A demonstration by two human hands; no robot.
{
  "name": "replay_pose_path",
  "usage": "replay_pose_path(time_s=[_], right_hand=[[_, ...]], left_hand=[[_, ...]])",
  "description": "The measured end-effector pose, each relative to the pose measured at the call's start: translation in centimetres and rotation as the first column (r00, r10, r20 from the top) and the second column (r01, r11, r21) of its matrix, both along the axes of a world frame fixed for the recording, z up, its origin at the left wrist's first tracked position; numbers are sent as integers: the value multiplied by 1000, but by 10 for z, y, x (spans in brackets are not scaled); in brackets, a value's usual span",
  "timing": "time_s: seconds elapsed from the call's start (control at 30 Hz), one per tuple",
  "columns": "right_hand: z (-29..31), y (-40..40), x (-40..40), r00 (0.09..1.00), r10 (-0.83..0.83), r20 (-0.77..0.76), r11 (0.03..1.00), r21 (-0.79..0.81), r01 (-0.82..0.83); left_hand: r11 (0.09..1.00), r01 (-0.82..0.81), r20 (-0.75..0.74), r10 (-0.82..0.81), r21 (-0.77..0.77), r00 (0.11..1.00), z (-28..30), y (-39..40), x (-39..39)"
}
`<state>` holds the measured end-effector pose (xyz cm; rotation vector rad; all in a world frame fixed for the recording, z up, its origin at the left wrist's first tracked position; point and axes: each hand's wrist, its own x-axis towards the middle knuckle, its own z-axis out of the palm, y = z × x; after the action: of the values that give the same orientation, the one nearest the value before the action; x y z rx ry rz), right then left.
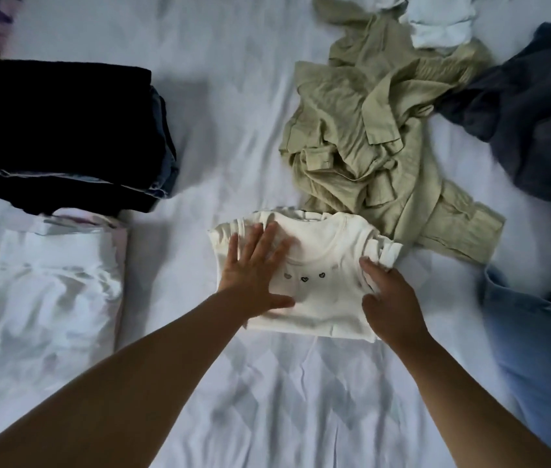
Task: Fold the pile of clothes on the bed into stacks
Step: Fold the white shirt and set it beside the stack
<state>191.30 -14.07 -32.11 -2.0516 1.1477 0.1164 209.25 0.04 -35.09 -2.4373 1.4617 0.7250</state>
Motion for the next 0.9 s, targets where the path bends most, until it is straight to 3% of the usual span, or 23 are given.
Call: replay_pose_path(time_s=[0.2,0.5,0.67,0.77,0.9], right_hand=[[41,48,45,997,-66,-40,977,-204,57],[58,109,100,950,32,-311,979,-182,-93],[54,129,120,930,286,-229,945,-92,-313],[48,139,126,869,456,-192,879,-50,-473],[38,136,112,863,455,-219,860,-144,-490]], left_hand=[[943,-140,-61,127,-302,990,21,68,16],[894,-289,-196,233,-343,952,22,123,28],[916,-305,-230,248,-259,941,19,128,26],[931,-282,-219,232,-233,948,17,131,26],[870,-367,-295,274,-328,915,15,130,24]])
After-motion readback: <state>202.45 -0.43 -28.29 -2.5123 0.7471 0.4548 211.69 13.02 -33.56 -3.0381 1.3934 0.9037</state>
